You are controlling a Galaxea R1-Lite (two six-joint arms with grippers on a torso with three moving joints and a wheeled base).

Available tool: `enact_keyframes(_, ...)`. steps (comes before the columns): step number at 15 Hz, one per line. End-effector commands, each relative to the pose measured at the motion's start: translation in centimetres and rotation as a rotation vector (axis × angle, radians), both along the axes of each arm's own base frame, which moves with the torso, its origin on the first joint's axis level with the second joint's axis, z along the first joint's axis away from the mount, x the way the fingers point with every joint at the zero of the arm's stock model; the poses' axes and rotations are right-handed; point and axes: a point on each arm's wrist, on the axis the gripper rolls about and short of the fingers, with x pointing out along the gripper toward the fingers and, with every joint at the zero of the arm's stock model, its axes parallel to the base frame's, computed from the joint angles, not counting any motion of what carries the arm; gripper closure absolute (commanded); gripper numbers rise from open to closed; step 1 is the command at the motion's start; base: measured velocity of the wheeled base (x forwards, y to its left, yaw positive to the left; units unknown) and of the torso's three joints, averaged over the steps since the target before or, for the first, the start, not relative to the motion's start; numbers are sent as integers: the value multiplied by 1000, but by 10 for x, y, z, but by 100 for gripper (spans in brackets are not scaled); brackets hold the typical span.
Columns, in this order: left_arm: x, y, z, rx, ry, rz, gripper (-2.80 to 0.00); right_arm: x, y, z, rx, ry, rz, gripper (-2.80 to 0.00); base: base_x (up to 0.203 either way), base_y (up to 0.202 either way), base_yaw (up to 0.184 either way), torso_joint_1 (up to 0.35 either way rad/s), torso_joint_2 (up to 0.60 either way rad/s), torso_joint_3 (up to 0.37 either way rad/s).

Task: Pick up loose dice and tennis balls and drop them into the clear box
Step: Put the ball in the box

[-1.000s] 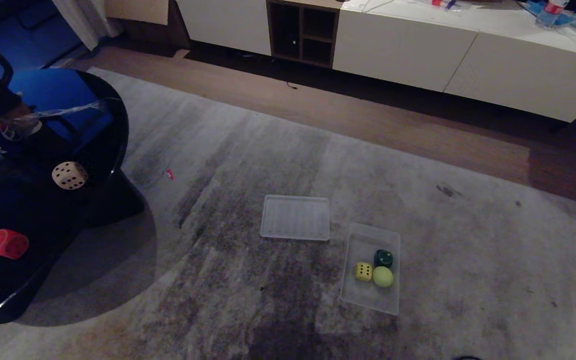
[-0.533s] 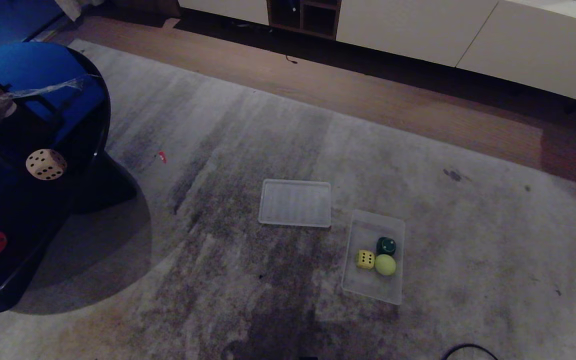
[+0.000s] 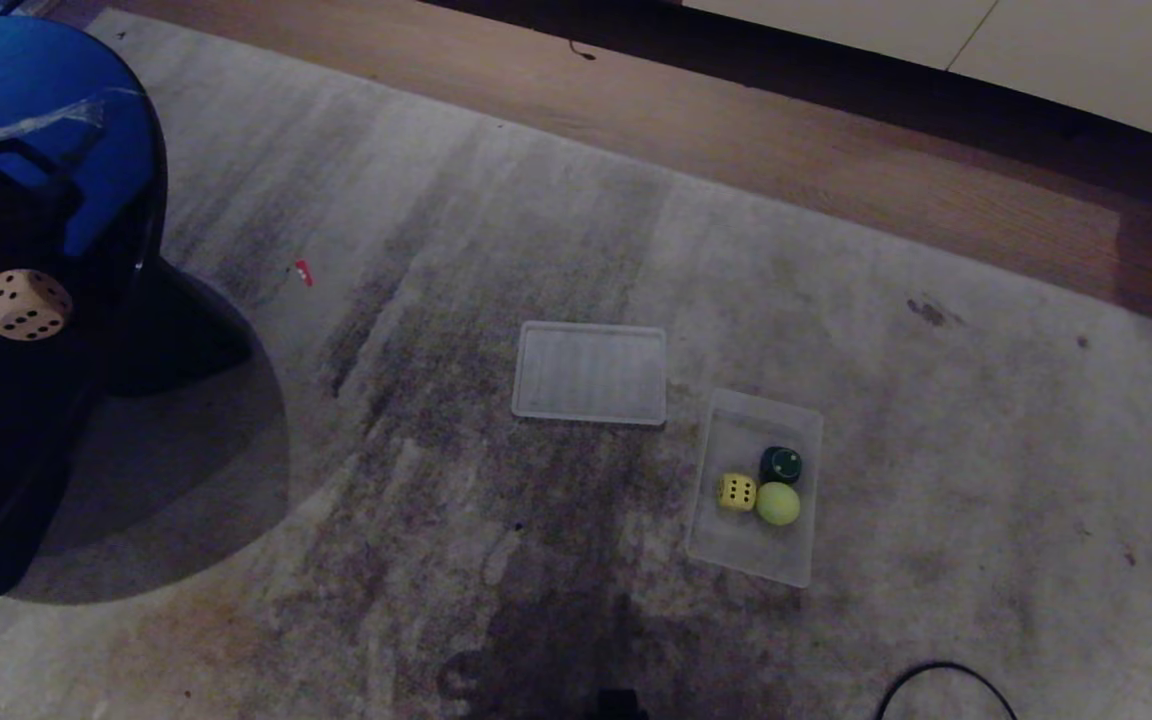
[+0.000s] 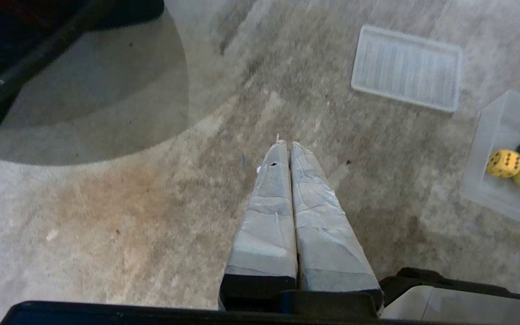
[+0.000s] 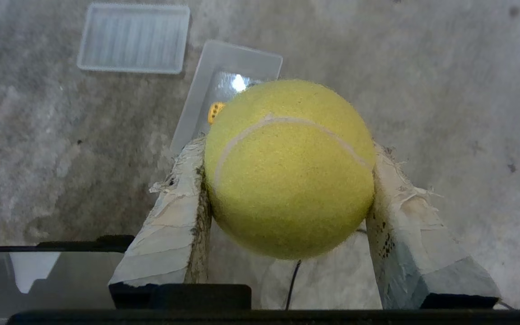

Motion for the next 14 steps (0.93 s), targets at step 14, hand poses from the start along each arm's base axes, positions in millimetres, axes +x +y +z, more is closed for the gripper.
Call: enact_keyframes(14, 0, 0, 0, -2, 1, 0, 0, 1, 0, -3, 0, 10, 1, 0, 0, 0, 0, 2, 1, -196)
